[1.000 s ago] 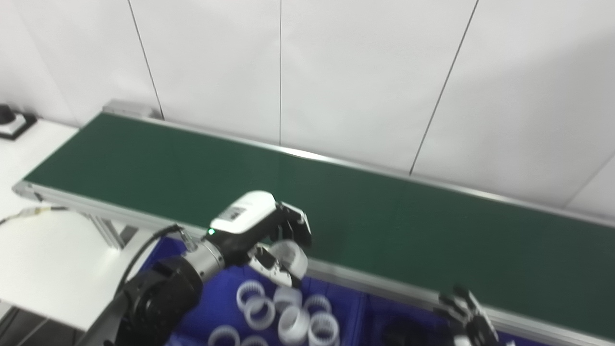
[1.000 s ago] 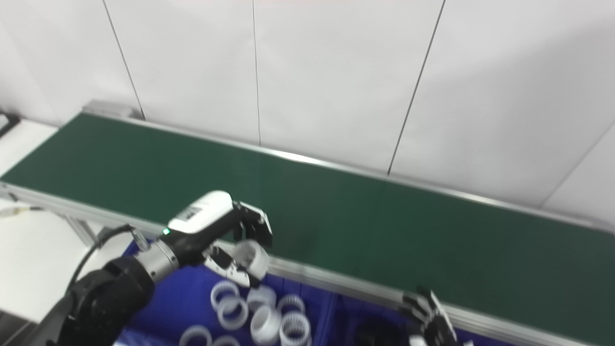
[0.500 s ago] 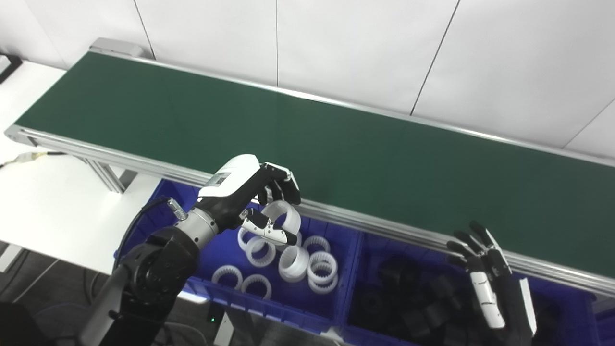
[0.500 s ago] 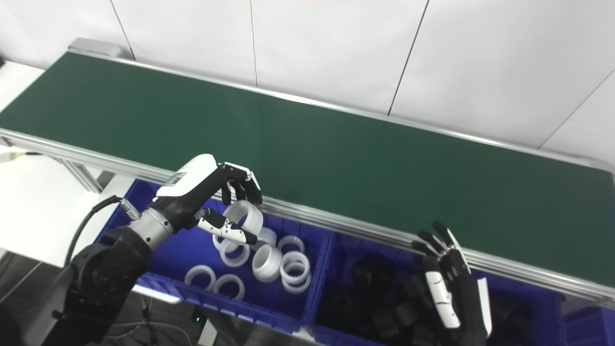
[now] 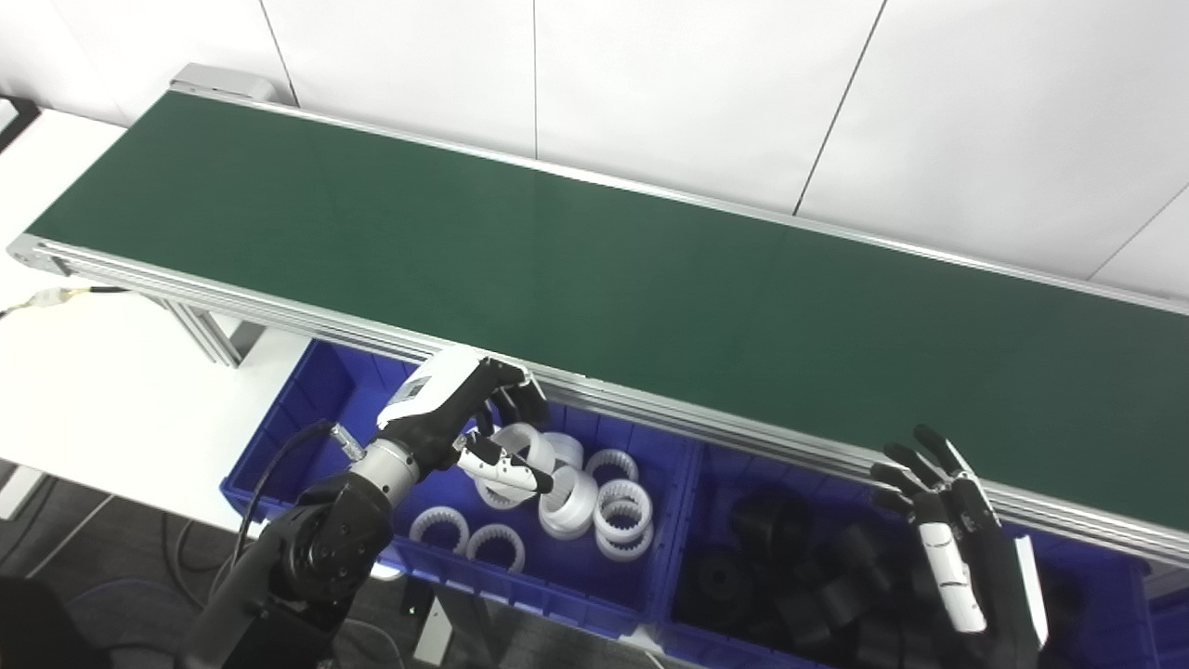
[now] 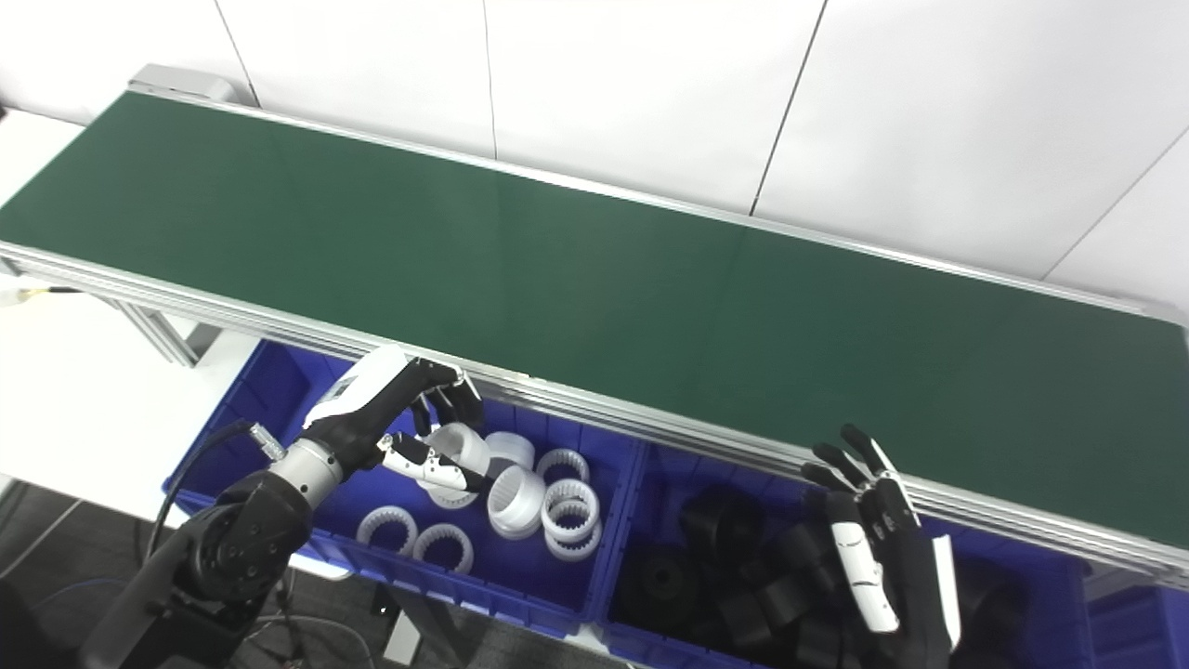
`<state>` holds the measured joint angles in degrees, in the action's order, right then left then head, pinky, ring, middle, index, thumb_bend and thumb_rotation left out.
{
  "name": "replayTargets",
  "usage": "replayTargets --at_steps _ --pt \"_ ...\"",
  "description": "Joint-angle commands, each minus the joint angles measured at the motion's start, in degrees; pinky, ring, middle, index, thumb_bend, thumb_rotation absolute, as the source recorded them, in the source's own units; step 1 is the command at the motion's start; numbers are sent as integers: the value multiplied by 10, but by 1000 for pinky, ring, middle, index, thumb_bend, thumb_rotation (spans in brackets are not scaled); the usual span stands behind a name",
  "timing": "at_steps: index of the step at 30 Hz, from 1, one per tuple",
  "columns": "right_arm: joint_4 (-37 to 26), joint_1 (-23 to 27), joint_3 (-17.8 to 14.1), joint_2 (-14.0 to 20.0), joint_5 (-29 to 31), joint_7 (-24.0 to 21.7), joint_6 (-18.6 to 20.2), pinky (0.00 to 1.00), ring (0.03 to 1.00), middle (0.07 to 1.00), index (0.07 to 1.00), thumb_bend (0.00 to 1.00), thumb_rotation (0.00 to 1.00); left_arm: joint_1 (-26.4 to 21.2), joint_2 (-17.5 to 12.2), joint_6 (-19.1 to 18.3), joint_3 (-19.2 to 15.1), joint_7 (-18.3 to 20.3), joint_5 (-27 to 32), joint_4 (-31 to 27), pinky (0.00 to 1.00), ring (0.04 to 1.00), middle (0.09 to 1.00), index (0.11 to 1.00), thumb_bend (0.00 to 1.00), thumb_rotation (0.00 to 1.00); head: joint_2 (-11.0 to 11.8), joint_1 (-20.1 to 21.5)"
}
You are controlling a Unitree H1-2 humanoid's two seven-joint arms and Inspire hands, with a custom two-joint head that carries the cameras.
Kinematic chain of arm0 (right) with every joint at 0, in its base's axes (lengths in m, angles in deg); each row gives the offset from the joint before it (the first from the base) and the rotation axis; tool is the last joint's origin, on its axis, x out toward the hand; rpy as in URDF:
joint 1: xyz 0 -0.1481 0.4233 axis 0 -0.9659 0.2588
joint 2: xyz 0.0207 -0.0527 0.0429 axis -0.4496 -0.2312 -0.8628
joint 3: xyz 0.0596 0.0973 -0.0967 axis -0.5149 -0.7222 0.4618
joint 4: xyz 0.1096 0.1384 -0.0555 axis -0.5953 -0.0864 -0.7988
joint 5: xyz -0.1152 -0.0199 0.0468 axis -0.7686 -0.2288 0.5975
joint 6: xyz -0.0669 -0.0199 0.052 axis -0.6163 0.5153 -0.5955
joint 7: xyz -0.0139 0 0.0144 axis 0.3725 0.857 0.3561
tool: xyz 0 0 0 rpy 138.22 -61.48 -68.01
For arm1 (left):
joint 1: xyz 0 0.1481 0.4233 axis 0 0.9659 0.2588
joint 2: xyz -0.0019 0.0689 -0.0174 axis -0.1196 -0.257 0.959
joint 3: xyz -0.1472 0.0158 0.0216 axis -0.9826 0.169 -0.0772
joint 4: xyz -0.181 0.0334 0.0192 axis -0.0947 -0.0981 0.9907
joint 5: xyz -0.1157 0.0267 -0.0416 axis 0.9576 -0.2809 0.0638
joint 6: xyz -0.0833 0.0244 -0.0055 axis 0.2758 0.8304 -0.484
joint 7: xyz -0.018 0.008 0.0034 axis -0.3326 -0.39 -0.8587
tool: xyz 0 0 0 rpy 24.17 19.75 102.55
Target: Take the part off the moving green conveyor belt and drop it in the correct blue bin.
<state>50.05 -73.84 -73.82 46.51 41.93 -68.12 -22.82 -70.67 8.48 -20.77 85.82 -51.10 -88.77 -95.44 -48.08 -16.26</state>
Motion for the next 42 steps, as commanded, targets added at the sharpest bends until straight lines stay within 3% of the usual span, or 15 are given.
replayTargets --at_steps 1,15,19,21,24,26,28,30,35,39,42 --pt "-23 4 -2 3 6 -5 4 675 747 793 878 569 690 -8 -3 28 3 -35 -12 5 360 449 517 498 477 0 -1 -1" --pt "-19 5 -1 1 5 -5 4 686 751 798 880 567 688 -11 -6 21 8 -53 -9 32 346 444 529 504 475 0 6 0" --pt "-14 7 1 0 -1 -4 -1 673 745 795 881 556 687 -9 -14 7 10 -36 -12 12 428 431 509 517 501 0 9 1" --pt "-12 8 1 -1 -1 -3 -1 677 748 795 881 567 689 -7 -20 -2 10 -15 1 0 524 605 672 672 640 178 11 0" --pt "-12 8 1 -3 1 -3 -1 668 749 798 881 564 680 -8 -28 -35 11 25 12 -19 661 775 841 847 794 630 13 1" --pt "-11 8 2 -4 0 -3 -2 663 749 798 882 560 678 -10 -31 -52 11 43 22 -30 677 800 867 878 825 658 13 2" --pt "-9 8 3 -4 -2 -3 -6 657 747 798 883 557 678 -10 -33 -46 8 48 42 -29 690 826 896 908 882 703 15 3" --pt "-6 9 4 -4 -3 -3 -7 659 750 801 884 555 679 -10 -33 -38 6 47 56 -28 697 838 910 920 905 721 18 4" --pt "-3 9 5 -6 2 -5 -7 669 753 803 886 563 674 -7 -32 -29 4 34 66 -33 708 847 904 909 915 887 23 8" --pt "2 9 7 -6 -8 -3 -16 664 749 801 885 560 688 -5 -26 20 -6 8 91 -20 710 832 880 888 906 953 32 15" --pt "13 10 10 -7 -17 -2 -27 659 751 802 887 555 702 -5 -13 61 -15 -21 113 -22 673 799 868 882 893 947 45 27"
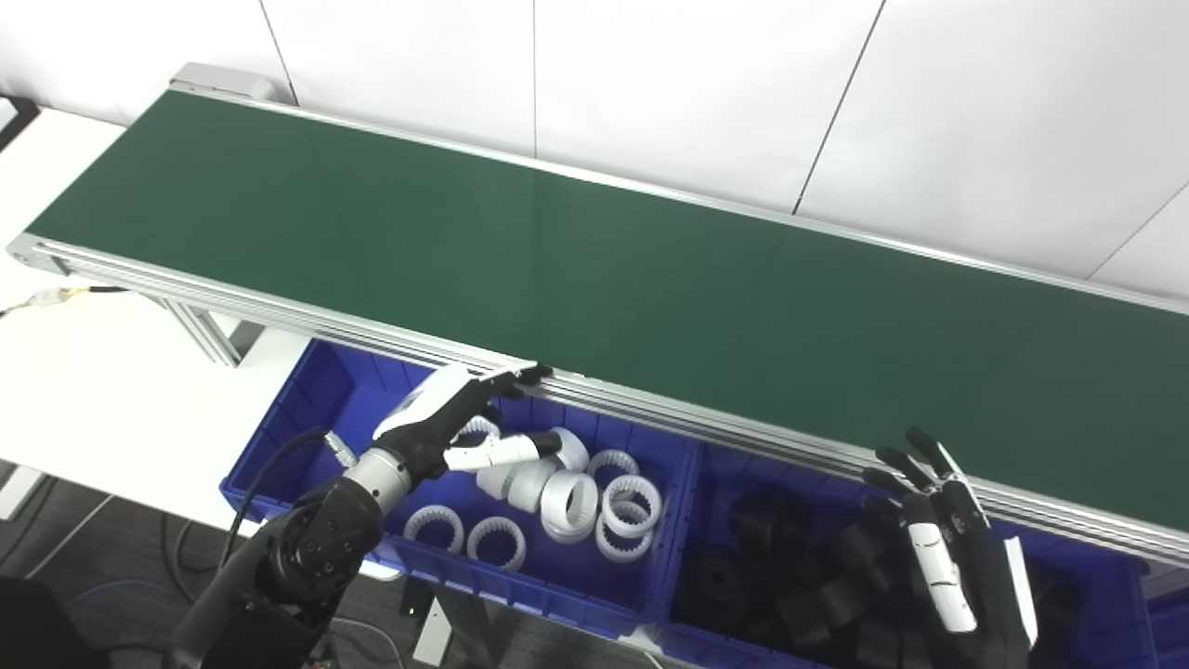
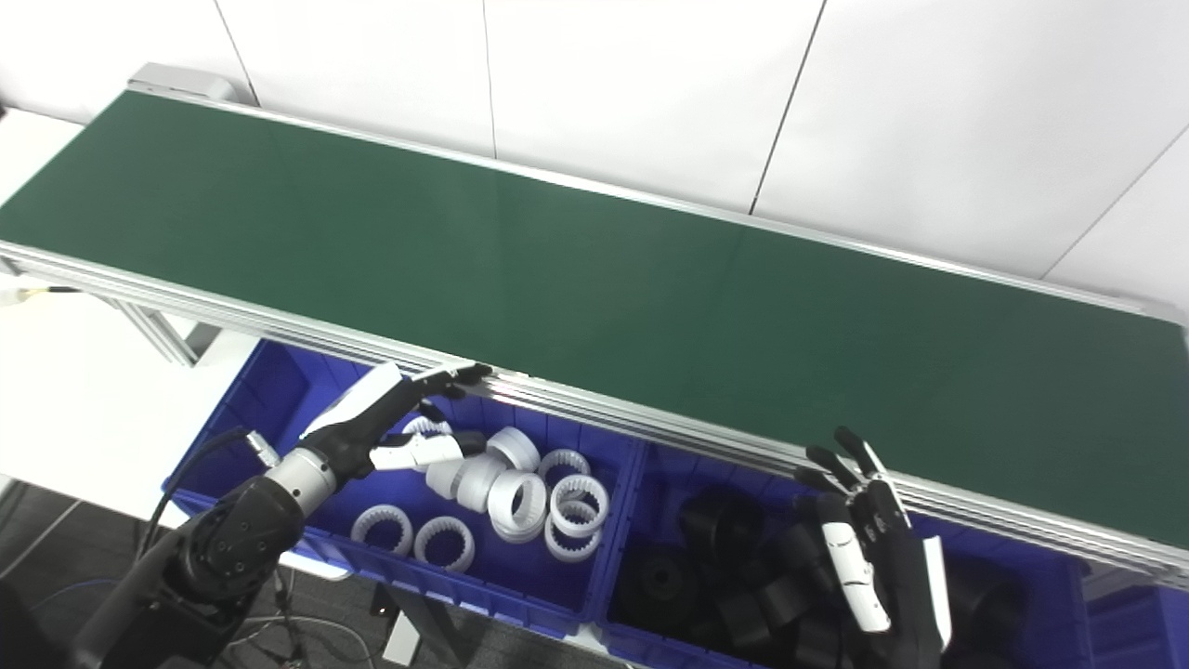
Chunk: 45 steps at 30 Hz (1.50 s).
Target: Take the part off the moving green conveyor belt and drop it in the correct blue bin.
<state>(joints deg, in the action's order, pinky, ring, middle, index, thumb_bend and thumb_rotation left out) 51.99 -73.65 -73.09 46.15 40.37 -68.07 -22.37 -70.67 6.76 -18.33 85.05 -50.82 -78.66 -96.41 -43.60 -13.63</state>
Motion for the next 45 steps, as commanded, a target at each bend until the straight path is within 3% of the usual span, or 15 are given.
replayTargets --at_steps 1,7,12,15,19,24,28,42,45 --pt "-3 9 3 -4 -5 -2 -35 659 751 803 888 556 706 -5 10 52 -10 -33 22 -14 671 795 869 881 889 940 4 7" --pt "16 6 7 -10 -25 6 -55 635 735 795 888 566 727 -7 45 95 -11 -49 67 -42 680 781 852 863 877 878 37 47" --pt "35 3 14 -14 -36 6 -76 633 734 796 888 560 725 -11 89 97 23 -33 121 -59 703 778 836 843 860 847 61 79" --pt "44 3 20 -19 -44 8 -85 636 740 801 888 559 727 -10 112 111 51 -27 132 -33 688 760 818 836 879 868 81 107" --pt "51 1 28 -27 -57 13 -91 631 741 795 882 519 692 -2 132 126 69 -18 171 21 682 758 817 846 858 865 91 137" --pt "57 0 38 -39 -79 23 -91 639 739 798 872 574 706 5 129 149 65 14 249 93 738 779 834 870 781 860 101 190" --pt "62 -1 46 -50 -90 31 -89 645 737 792 872 605 719 3 117 160 55 32 280 131 753 784 844 871 741 841 115 223" --pt "95 6 60 -66 -116 54 -104 655 743 801 875 608 741 -15 110 201 35 38 289 178 760 786 826 830 681 813 131 261" --pt "104 7 63 -70 -120 60 -111 656 743 799 874 604 738 -14 108 201 30 40 290 179 764 790 825 828 689 806 140 288"
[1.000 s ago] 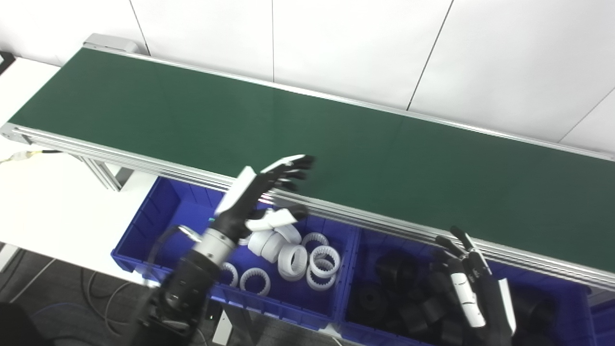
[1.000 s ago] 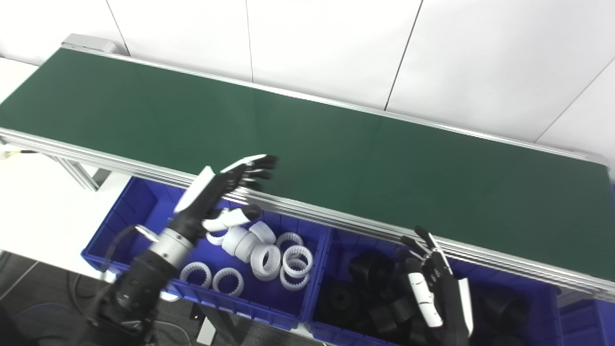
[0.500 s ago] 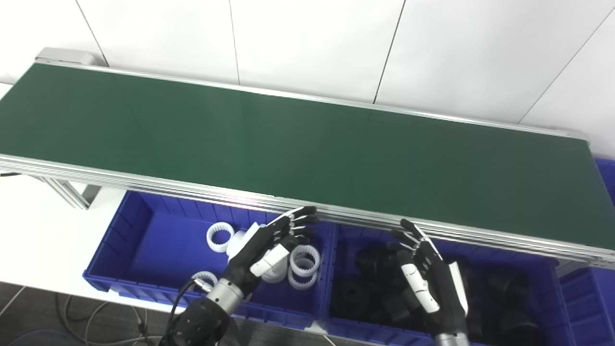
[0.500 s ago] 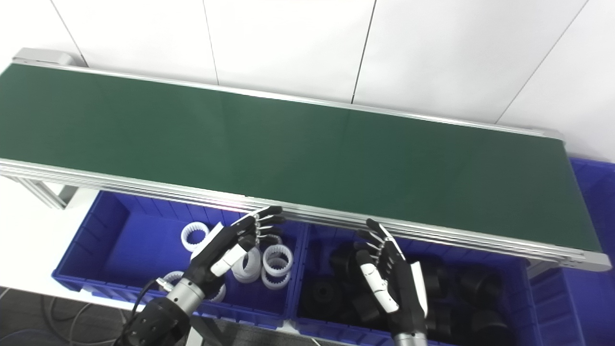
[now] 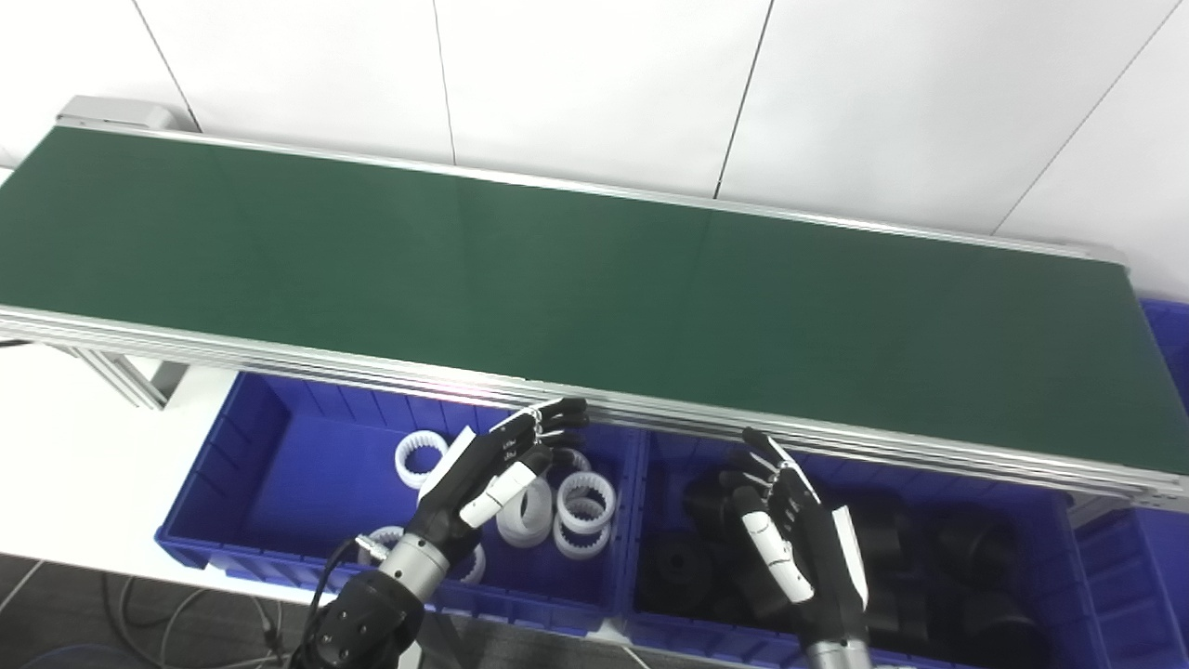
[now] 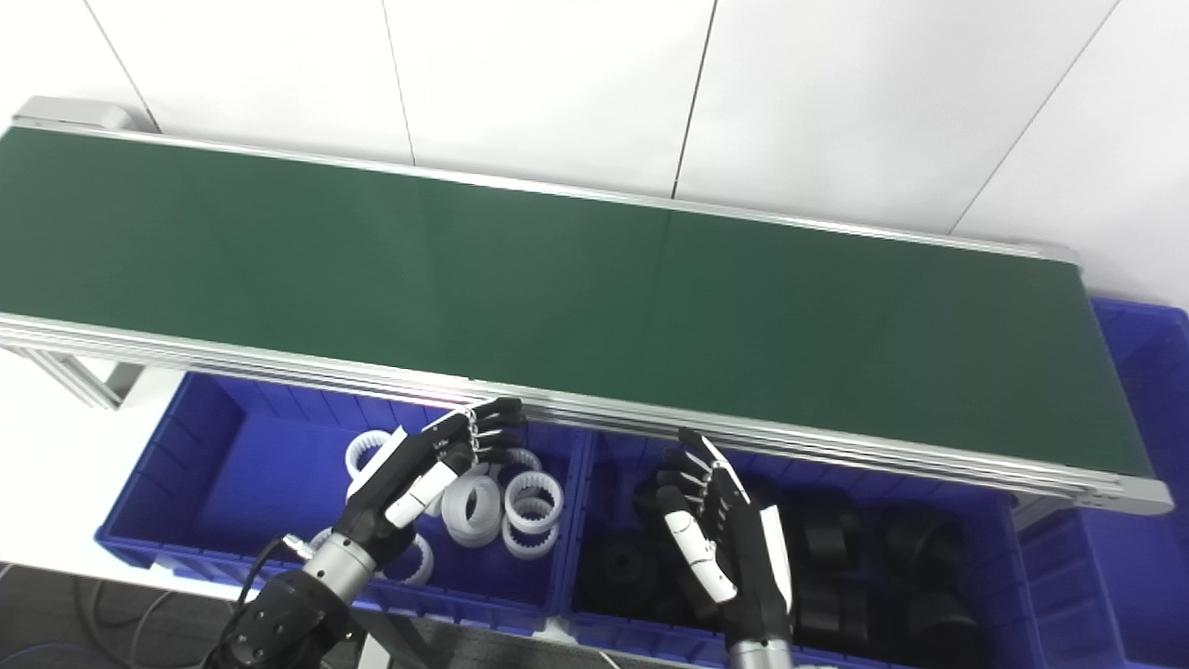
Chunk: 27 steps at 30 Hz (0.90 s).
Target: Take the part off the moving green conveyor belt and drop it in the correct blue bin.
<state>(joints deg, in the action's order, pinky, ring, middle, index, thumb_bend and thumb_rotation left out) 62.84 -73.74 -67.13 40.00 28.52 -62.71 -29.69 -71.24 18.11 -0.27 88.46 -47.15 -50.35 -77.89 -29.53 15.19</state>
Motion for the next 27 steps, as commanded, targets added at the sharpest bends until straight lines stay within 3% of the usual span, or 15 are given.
replayTargets --at_steps 1,5,13,19,27 --pt "0 9 5 -10 -3 8 -41 657 742 798 874 588 721 -8 -7 20 -6 4 7 -4 775 798 830 835 680 801 4 11" --pt "17 15 10 -13 -10 14 -54 658 741 799 874 575 710 -12 -9 18 -10 6 14 1 789 807 839 842 682 789 11 35" --pt "43 25 12 -16 -15 25 -74 640 724 787 870 585 702 -16 -8 18 -12 4 9 7 787 806 838 846 653 811 19 24" --pt "50 23 14 -16 -17 28 -78 649 730 793 877 585 719 -16 -6 27 -12 4 11 16 785 802 834 840 659 785 39 27" --pt "48 24 12 -16 -12 27 -73 649 734 792 871 597 715 -13 -4 17 -13 1 9 9 789 805 832 845 651 775 30 27"
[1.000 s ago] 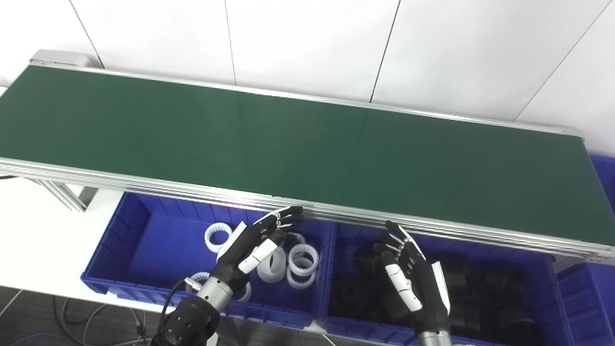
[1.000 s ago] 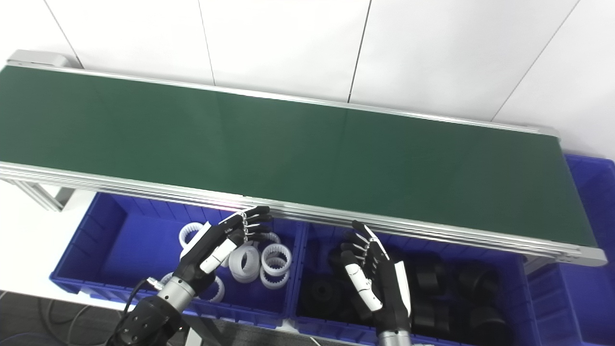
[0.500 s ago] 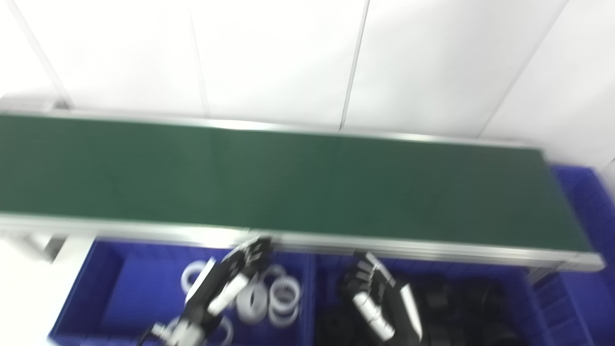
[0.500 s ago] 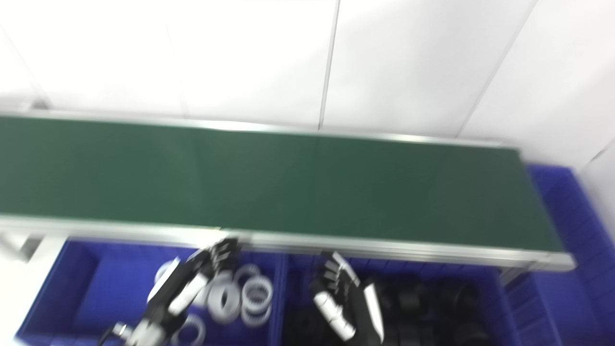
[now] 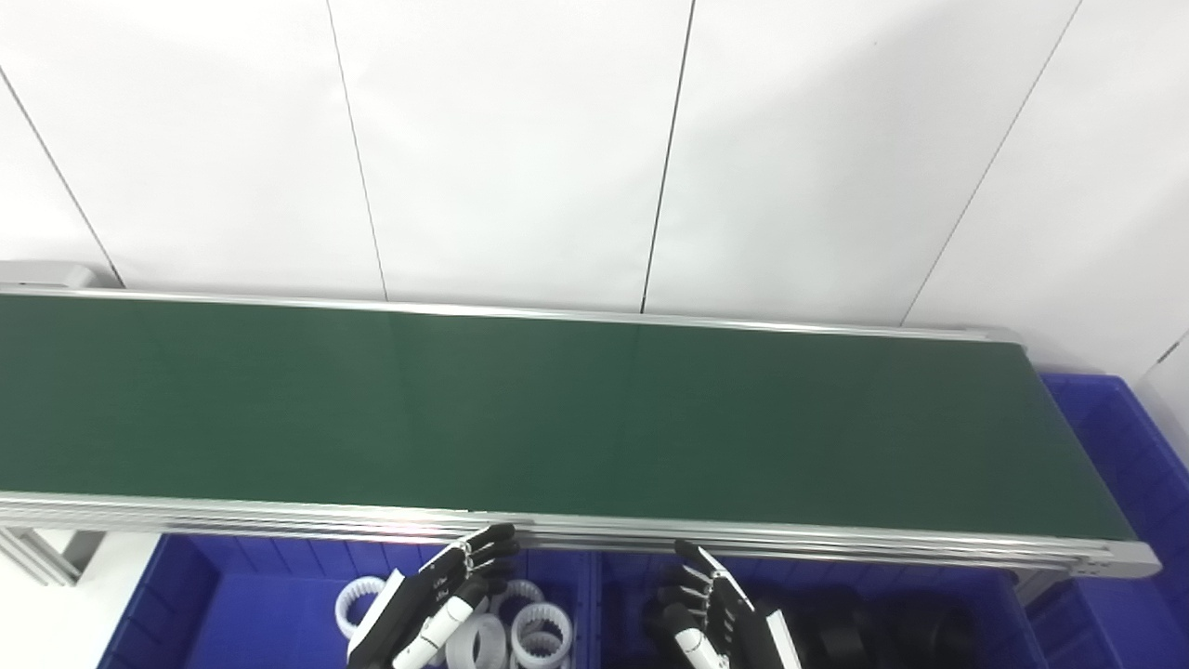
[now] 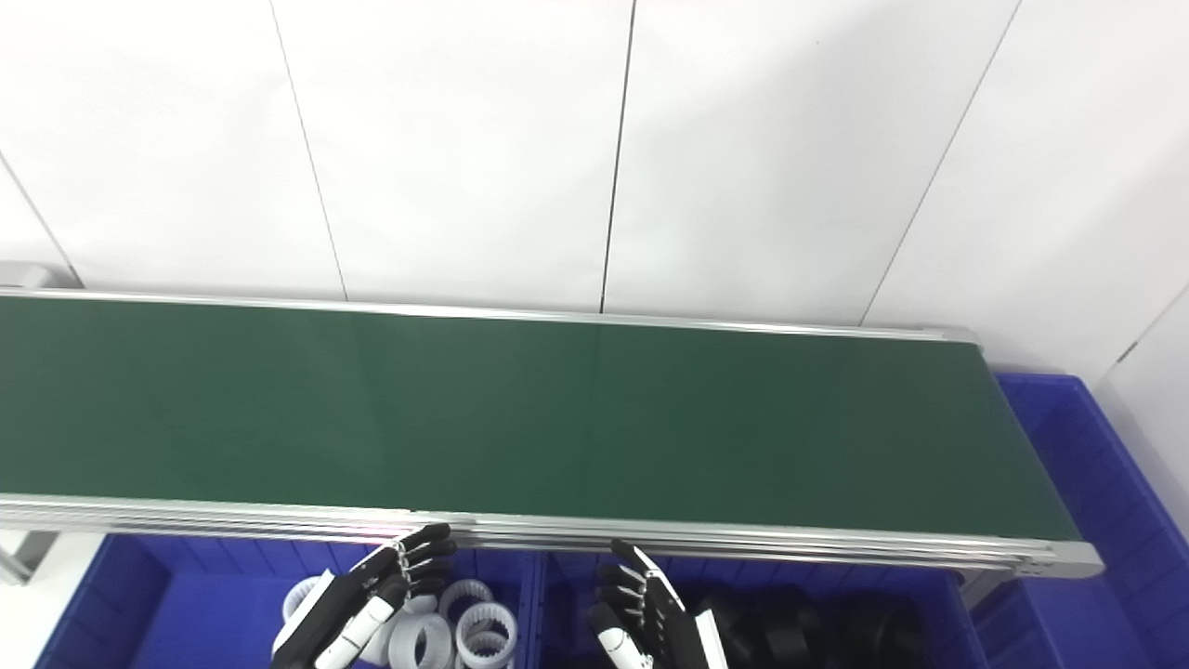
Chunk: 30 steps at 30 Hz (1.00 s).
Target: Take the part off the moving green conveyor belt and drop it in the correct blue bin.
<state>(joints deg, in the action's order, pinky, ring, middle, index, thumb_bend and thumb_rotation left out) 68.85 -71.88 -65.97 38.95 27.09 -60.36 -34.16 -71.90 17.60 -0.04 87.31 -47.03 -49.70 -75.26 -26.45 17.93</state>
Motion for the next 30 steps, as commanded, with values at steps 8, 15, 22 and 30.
replayTargets --at_steps 8,15,22,30 --pt "-43 -4 4 -5 1 -1 -10 661 741 795 877 614 748 2 0 -4 -3 1 10 -49 786 802 832 848 658 754 -63 -5" --pt "-88 -5 6 -7 -3 -5 24 649 731 790 878 583 750 7 -7 -33 -7 3 15 -90 781 795 831 843 648 730 -117 11" --pt "-101 -6 9 -7 -3 -5 35 638 731 794 877 541 701 6 -9 -45 -12 -3 12 -108 752 783 821 827 672 676 -122 8" --pt "-102 -3 10 -10 -4 -4 38 626 716 779 873 564 712 2 -13 -45 -15 6 30 -108 783 833 854 837 650 616 -136 16"
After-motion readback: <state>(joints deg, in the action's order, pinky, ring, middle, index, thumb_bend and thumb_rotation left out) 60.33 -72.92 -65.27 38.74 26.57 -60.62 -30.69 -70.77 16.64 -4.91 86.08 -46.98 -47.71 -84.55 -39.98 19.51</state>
